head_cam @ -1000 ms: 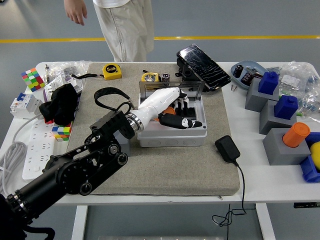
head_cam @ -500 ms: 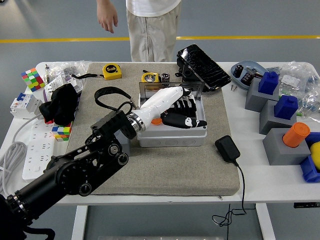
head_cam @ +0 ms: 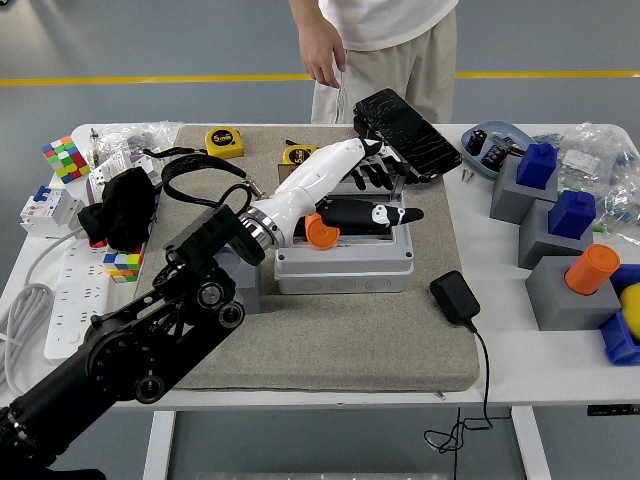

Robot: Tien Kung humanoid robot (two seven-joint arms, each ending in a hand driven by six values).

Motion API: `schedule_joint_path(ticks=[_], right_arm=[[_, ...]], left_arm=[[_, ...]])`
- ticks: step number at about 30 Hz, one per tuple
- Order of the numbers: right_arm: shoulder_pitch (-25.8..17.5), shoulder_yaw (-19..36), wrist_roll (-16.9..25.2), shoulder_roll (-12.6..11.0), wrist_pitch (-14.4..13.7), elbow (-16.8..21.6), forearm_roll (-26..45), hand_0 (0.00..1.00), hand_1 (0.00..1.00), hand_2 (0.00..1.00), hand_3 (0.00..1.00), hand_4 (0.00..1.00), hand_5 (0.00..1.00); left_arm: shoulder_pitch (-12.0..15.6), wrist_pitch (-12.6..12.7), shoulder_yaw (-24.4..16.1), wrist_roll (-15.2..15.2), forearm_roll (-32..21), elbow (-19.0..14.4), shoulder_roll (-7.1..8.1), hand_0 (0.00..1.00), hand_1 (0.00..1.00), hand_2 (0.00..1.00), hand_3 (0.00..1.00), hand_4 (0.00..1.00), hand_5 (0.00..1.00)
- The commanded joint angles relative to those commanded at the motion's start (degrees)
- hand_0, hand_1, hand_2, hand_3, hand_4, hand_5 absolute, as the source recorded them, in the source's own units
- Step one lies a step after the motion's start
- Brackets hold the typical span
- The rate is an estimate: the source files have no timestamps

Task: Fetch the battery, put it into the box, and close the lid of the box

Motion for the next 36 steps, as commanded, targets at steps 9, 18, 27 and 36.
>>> schedule_joint_path(ticks=[9, 18, 27, 36], right_arm=[[-0.1, 0.1, 0.0, 0.0, 0.0, 0.0, -0.1, 0.639, 0.647, 0.657, 0.574, 0.972, 0.579], [-0.1, 0.0, 0.0, 0.0, 0.0, 0.0, -0.2, 0.640, 0.647, 0.657, 0.575, 0.972, 0.580], [0.1, -0.4, 0.0, -0.1, 0.1, 0.0, 0.1, 0.639, 0.647, 0.658, 0.575, 0.972, 0.580], [-0.2, -0.6, 0.0, -0.1, 0.1, 0.0, -0.1, 0.639, 0.648, 0.657, 0.576, 0.973, 0.579]], left_arm=[[3.0, -3.5, -3.0, 4.0, 1.4, -0.9, 6.35, 0.303, 0.494, 0.496, 0.504, 0.998, 0.682], [5.0, -5.6, -1.8, 6.4, 0.6, -2.4, 9.96, 0.285, 0.480, 0.476, 0.461, 0.998, 0.683], [3.5, -6.6, 2.6, 7.5, -0.2, -1.8, 8.10, 0.280, 0.479, 0.473, 0.460, 0.998, 0.682], [1.3, -4.8, 6.8, 5.1, -2.7, 0.2, 2.77, 0.273, 0.475, 0.479, 0.472, 0.998, 0.679]])
